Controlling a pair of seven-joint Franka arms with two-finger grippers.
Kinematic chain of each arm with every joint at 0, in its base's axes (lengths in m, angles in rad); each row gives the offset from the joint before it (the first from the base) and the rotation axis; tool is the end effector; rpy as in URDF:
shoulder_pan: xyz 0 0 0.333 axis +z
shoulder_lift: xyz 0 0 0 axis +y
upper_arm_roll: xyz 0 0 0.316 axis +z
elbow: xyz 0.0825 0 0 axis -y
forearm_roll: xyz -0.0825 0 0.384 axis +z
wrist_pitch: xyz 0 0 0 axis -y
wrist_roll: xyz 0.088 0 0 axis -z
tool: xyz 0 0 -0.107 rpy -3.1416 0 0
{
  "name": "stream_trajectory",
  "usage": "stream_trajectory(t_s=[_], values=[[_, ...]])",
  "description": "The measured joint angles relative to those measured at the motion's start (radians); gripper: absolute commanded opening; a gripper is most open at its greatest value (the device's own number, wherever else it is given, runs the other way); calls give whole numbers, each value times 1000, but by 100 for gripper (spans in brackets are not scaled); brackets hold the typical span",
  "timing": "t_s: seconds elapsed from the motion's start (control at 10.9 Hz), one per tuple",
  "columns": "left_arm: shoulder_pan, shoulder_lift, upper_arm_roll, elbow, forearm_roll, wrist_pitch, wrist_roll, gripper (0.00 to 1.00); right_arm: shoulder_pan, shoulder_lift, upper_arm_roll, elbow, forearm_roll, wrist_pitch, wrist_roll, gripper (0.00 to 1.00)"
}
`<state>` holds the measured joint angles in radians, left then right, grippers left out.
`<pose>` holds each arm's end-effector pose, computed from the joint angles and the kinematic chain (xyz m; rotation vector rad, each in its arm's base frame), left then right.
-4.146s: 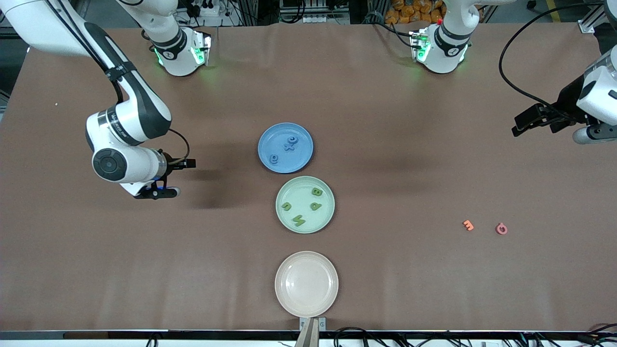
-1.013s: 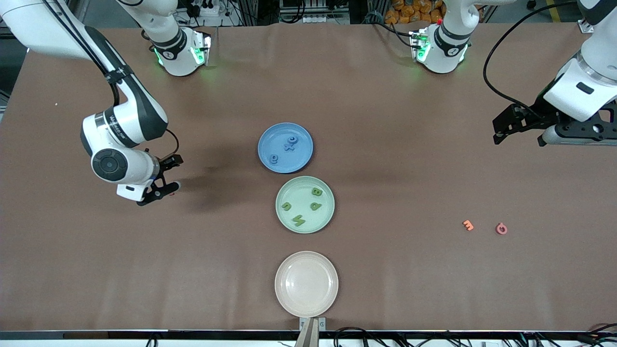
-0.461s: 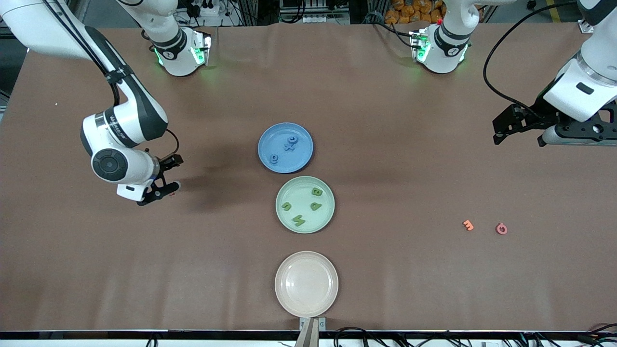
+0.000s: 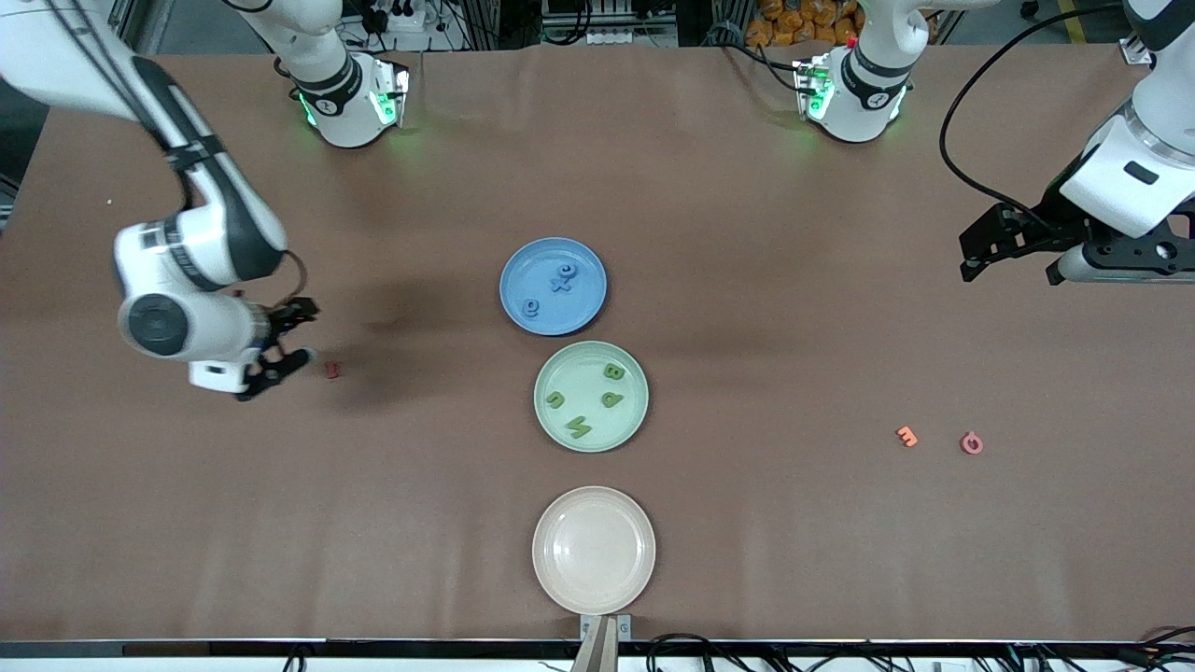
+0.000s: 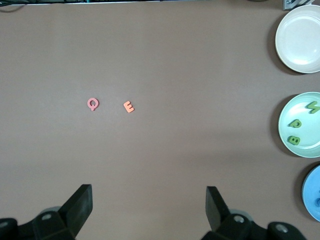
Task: Sort letters by color into matching plates
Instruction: 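Lower the open right gripper toward the blue E, then close the right gripper on the blue E and lift it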
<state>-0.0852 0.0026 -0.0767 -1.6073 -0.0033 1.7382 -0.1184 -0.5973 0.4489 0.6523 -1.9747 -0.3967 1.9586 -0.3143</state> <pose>0.5637 -0.0923 0.6214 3.1133 -0.0672 0.1973 0.5686 -0.0028 0.2581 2.9444 0.8909 -0.5418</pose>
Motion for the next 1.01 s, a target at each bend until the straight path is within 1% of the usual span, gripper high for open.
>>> stream_trajectory(t_s=[0.09, 0.18, 0.46, 0.83, 1.01], values=[[0, 0, 0, 0, 0, 1, 0, 100, -75, 3, -2, -9, 0, 17, -71, 100], [1, 0, -1, -1, 0, 2, 0, 100, -103, 6, -2, -12, 0, 23, -96, 100], [1, 0, -1, -1, 0, 3, 0, 100, -79, 6, 11, -15, 0, 23, -93, 100], [1, 0, -1, -1, 0, 5, 0, 100, -76, 6, 7, -43, -4, 47, -94, 100], [1, 0, -1, -1, 0, 5, 0, 100, -78, 6, 1, -87, -50, 101, -95, 100]])
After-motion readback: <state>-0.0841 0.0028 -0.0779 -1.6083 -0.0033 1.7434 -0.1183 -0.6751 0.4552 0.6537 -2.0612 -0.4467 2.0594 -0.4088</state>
